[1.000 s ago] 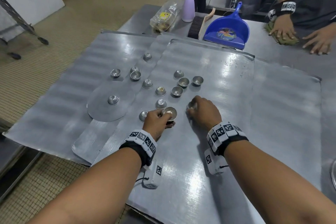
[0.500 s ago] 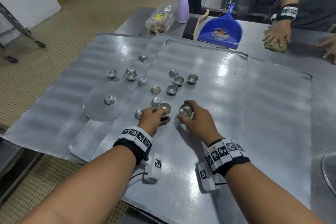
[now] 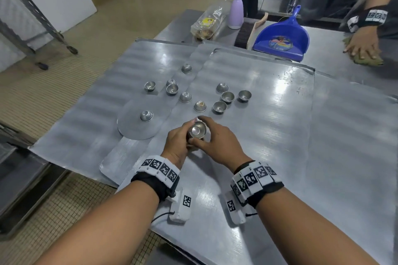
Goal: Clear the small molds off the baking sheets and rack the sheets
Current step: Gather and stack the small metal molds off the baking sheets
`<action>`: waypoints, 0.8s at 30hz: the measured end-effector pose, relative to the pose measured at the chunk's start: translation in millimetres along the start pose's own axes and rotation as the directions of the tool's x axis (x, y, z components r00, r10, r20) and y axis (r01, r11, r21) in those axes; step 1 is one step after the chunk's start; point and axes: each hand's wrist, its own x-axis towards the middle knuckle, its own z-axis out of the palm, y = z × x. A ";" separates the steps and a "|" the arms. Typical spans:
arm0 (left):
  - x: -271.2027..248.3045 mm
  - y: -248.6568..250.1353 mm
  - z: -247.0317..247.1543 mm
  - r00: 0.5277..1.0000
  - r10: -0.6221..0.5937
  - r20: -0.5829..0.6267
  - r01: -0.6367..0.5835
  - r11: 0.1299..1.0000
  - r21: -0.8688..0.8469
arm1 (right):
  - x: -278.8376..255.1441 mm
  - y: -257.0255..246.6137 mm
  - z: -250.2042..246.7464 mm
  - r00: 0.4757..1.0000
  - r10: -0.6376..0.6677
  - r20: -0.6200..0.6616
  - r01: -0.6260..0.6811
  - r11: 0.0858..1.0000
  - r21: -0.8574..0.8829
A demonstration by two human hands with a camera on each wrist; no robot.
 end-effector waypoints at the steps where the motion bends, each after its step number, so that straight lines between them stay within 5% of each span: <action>1: 1.3 2.9 -6.8 1.000 0.012 -0.019 -0.012 1.000 -0.001 | 3.0 0.4 1.9 1.000 -0.003 0.016 0.003 1.000 0.017; 7: 14.6 13.7 -47.9 0.981 0.089 -0.173 -0.061 0.985 0.162 | 41.6 17.7 6.5 0.998 0.056 0.028 -0.054 0.995 -0.084; 12: 14.1 15.7 -61.2 0.977 0.112 -0.183 -0.079 0.981 0.175 | 65.9 20.0 18.1 0.987 0.070 0.142 -0.030 0.963 -0.267; 15: 11.9 16.2 -61.5 0.979 0.108 -0.174 -0.075 0.980 0.185 | 65.5 21.1 27.7 0.995 0.065 0.082 -0.031 0.933 -0.359; 24: 6.4 9.8 -46.7 0.988 0.110 -0.111 -0.081 0.968 0.236 | 52.1 35.0 16.3 0.992 0.122 0.038 -0.113 0.976 -0.186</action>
